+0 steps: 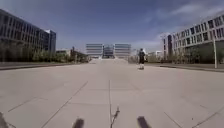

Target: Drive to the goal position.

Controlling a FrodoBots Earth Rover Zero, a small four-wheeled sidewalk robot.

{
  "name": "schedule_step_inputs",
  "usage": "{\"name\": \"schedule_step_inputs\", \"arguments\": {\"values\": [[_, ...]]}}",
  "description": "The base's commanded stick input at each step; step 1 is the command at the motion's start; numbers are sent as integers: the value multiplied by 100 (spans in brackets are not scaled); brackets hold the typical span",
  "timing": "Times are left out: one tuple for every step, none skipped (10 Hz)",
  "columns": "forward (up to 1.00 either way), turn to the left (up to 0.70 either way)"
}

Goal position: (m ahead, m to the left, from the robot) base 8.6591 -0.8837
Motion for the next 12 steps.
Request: {"name": "schedule_step_inputs", "arguments": {"values": [[70, 0], [70, 0], [70, 0], [70, 0], [70, -28], [70, -23], [70, -12], [70, 0], [70, 0], [70, 0], [70, 0], [70, 0]]}}
